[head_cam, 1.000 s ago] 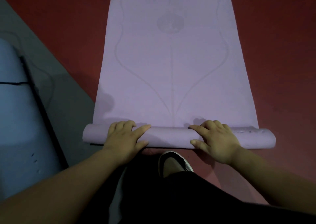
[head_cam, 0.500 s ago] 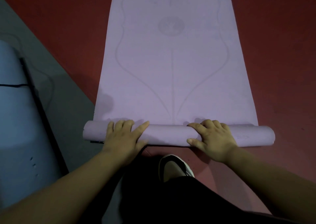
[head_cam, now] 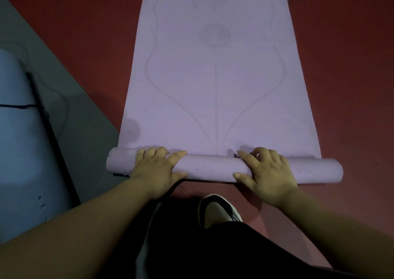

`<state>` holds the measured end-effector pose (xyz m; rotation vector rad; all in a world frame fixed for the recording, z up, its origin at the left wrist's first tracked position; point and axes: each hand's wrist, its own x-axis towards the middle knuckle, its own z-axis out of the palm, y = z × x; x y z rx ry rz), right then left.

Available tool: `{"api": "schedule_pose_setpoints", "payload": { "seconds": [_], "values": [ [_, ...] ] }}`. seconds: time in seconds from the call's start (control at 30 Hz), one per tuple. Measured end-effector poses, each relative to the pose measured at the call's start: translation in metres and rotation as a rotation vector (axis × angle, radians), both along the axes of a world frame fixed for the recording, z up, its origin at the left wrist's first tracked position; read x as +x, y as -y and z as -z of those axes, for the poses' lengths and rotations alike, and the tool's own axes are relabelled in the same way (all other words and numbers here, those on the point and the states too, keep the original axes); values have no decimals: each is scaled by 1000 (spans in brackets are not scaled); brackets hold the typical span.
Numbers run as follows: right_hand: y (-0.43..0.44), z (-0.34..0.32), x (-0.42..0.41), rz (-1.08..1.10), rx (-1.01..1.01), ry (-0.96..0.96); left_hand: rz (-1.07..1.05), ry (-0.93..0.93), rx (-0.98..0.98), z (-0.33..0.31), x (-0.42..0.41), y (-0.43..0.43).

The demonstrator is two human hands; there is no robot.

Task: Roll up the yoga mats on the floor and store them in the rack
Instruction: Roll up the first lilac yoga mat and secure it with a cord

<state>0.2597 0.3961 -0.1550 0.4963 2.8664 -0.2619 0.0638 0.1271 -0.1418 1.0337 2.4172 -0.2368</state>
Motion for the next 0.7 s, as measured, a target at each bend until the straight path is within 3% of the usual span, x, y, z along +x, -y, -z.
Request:
{"api": "schedule_pose_setpoints", "payload": {
  "seconds": [0.13,0.3,0.5,0.7],
  "values": [
    [14,11,16,1,86,-113,8,65,-40,-3,-8,-3],
    [-4,6,-1,-32,41,24,-14,130,-69,-9,-14,-13],
    [-18,-11,-21,-72,-28,213,-9,-30,97,3,18,10],
    [-16,-10,-21,-57,-11,147,-26,-37,36,3,-1,-6]
  ]
}}
